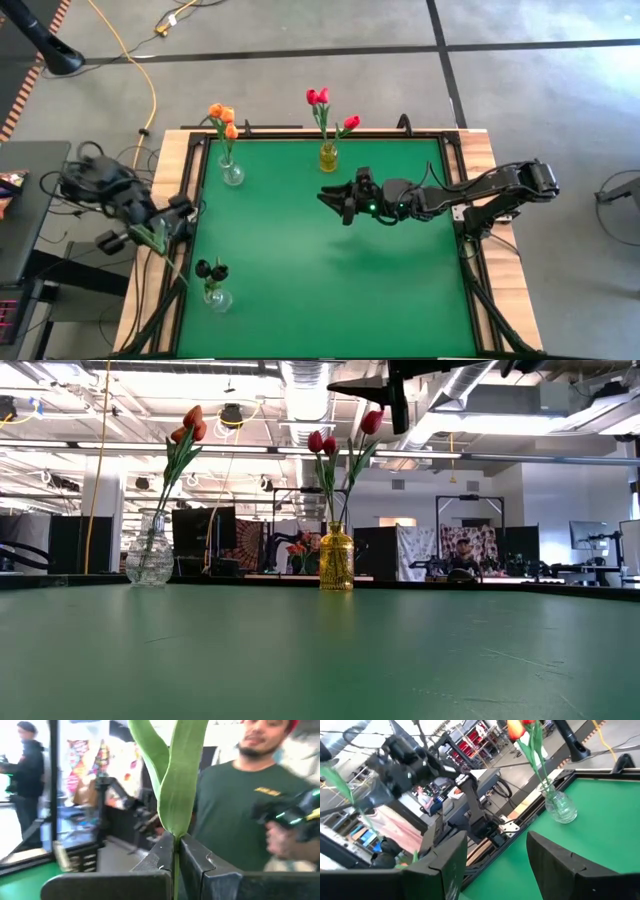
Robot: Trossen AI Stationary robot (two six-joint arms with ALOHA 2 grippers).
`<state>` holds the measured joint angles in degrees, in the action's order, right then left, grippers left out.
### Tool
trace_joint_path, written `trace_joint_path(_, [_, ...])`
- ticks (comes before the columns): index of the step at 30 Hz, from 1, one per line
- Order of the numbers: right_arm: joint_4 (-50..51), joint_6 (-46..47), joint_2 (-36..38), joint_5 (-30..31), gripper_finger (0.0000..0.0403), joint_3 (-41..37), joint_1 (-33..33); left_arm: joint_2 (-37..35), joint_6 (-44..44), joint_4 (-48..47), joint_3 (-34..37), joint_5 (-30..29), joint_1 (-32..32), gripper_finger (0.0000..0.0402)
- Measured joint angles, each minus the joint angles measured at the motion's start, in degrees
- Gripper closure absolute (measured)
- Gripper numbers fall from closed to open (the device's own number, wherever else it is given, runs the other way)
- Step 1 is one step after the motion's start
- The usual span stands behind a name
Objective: Sort flowers into vase by color
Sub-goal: Put the black flower into the bottom transparent vase
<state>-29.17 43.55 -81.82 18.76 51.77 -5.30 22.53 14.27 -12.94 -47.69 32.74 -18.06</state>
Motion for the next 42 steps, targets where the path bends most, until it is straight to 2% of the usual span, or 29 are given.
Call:
trace_joint_path(3, [0.0, 0.0, 0.0, 1.3, 0.0173, 0.0, 0.0, -2.3, 4.3, 5.1, 6.5, 2.3, 0.0, 0.0402])
trace_joint_path(8, [0.0, 0.2, 0.0, 1.3, 0.0173, 0.0, 0.2, -7.0, 6.0, 6.0, 13.0, 1.8, 0.0, 0.0401])
trace_joint_path(21, [0.1, 6.0, 0.0, 1.1, 0.0173, 0.0, 0.6, -20.3, -1.6, -0.7, 19.0, -0.6, 0.0, 0.0401])
trace_joint_path(27, [0.5, 6.1, 0.0, 0.9, 0.0173, 0.0, 0.6, -21.2, 0.1, 1.6, 22.6, -0.6, 0.0, 0.0401])
trace_joint_path(42, [1.3, 6.9, 0.0, 0.7, 0.0173, 0.0, 1.3, -21.2, -0.3, 1.7, 22.6, 1.5, 0.0, 0.0401])
